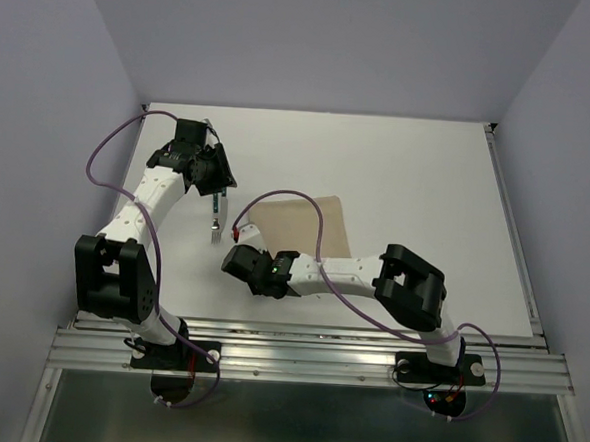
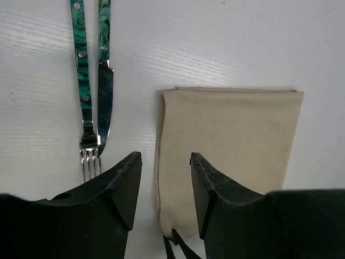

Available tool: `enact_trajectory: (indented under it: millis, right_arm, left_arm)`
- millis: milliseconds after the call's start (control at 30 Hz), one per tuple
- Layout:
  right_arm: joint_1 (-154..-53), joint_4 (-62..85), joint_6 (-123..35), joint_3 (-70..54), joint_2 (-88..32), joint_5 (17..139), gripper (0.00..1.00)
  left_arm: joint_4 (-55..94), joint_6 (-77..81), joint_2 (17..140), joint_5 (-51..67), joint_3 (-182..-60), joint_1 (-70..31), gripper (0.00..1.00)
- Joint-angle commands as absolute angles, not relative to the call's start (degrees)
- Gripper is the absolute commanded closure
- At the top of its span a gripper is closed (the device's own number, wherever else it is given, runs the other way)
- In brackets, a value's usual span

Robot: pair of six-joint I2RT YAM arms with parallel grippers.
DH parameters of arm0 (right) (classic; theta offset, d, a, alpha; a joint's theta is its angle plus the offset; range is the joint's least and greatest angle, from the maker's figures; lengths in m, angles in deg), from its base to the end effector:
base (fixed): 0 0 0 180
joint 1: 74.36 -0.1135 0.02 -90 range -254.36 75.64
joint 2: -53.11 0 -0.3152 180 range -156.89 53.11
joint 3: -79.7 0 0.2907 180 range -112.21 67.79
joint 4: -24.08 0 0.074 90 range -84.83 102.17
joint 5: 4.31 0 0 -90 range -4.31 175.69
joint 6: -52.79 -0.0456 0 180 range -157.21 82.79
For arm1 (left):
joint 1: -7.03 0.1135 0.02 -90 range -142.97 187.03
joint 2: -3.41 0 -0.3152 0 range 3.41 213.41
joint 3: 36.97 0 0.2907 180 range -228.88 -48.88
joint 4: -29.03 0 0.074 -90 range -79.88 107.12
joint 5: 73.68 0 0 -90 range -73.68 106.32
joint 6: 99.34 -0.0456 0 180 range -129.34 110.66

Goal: Fold the napkin into a case and place the utensils inside
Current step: Pick up the top corner of the square-folded napkin from the center of the board.

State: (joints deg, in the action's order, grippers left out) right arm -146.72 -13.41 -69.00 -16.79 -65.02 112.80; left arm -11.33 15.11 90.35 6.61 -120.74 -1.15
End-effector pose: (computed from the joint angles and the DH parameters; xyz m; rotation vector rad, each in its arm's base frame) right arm 0.1706 0.4679 0.1859 -0.6942 2.3472 0.1700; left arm 0.3747 -0.0616 0.3303 -0.2493 2.3539 -0.4781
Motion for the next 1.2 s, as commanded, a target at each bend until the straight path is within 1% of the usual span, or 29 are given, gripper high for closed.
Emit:
enact_trajectory:
  millis: [0,233,300,833,1000,1067,1167]
  right_arm:
    - [-146.8,-13.4,-69.7,-19.0,-61.7,115.1,0.75]
    - [-146.8,-13.5,-70.0,-19.0,-61.5,115.3,0.74]
    - [-146.8,-13.4,-69.9,-19.0,-61.7,115.4,0.69]
    - [-146.8,-13.4,-70.0,-19.5,-61.5,116.6,0.64]
    - [-146.8,-13.5,-70.3,-19.3,-61.3,117.3,0.68]
    - [-146.8,-13.5,-70.5,-19.1,-61.2,117.5,0.72]
    - [-146.8,-13.4,-70.7,-19.1,-61.1,117.9,0.75]
  left_arm:
    - [-10.0,14.0,90.8,6.0,-120.3,-1.0,0.48]
    - [-9.8,14.0,91.0,5.7,-120.3,-1.0,0.48]
    - [-9.8,14.0,91.0,5.7,-120.3,-1.0,0.48]
    - [-10.2,14.0,91.2,5.5,-121.0,-1.0,0.48]
    - [-10.2,14.0,91.2,5.4,-121.0,-1.0,0.48]
    - [-10.2,14.0,91.4,5.2,-121.0,-1.1,0.49]
    - [-10.2,14.0,91.4,5.2,-121.0,-1.0,0.49]
